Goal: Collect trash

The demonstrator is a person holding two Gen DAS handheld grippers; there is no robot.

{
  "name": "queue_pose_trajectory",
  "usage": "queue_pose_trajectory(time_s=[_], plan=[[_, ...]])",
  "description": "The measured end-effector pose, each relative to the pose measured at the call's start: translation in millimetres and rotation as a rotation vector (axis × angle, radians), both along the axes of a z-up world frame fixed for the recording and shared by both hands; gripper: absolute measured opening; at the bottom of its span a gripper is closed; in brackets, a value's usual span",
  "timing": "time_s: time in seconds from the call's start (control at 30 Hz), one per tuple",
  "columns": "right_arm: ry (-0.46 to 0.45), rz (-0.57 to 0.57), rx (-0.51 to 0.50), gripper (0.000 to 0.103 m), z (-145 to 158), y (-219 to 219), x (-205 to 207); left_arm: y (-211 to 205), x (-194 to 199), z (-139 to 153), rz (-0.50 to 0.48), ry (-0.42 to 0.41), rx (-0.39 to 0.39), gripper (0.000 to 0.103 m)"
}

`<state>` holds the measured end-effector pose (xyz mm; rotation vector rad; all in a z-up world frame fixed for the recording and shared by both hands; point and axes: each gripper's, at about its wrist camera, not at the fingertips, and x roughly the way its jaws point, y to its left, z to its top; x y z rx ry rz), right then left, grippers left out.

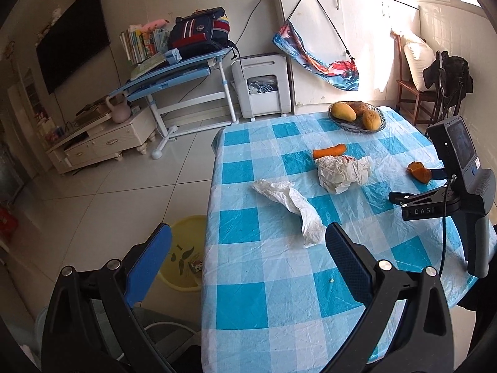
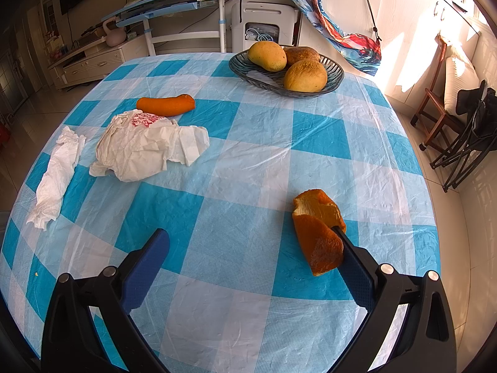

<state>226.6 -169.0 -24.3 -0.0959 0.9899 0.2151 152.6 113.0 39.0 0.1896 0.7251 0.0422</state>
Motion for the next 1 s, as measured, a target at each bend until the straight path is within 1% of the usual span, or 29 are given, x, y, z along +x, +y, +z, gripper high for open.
queue_pose_trajectory(time_s=[0.1,0.17,0.27,0.4,0.43,0.47,0.53,0.6,0.83,1.0], plan=[[0.000,0.000,0.000,0.096,0.1,0.0,0.0,11.4,4.4,-3.6,0.021,0.018,-0.030,0.096],[0.000,0.000,0.000,0.096,0.1,0.1,0.0,25.4,9.1,-6.3,0.058,0.037,-0.077,0.096],[0.000,0.000,0.000,0.096,0.1,0.0,0.1,53.6,16.1,-12.4,0.129,0.068,-0.205,0.096],[0.000,0.000,0.000,0.096,0.1,0.0,0.1,92.7,22.9,-28.3,0.230,0.115,-0.439,0.096],[0.000,0.000,0.000,0.096,0.2,0.2,-0.1,99.4,24.1,-33.7,0.264,0.124,-0.477,0.096],[0.000,0.000,0.000,0.096,0.2,0.1,0.0,104.1,24.9,-38.4,0.292,0.130,-0.498,0.096],[0.000,0.000,0.000,0.096,0.3,0.1,-0.1,104.8,28.5,-46.7,0.319,0.143,-0.503,0.096],[0.000,0.000,0.000,0.096,0.1,0.0,0.0,98.8,32.7,-53.4,0.321,0.157,-0.487,0.096],[0.000,0.000,0.000,0.096,0.1,-0.1,0.1,57.2,52.3,-71.8,0.254,0.213,-0.386,0.096],[0.000,0.000,0.000,0.096,0.0,-0.1,0.2,34.0,69.4,-79.5,0.224,0.244,-0.367,0.096]])
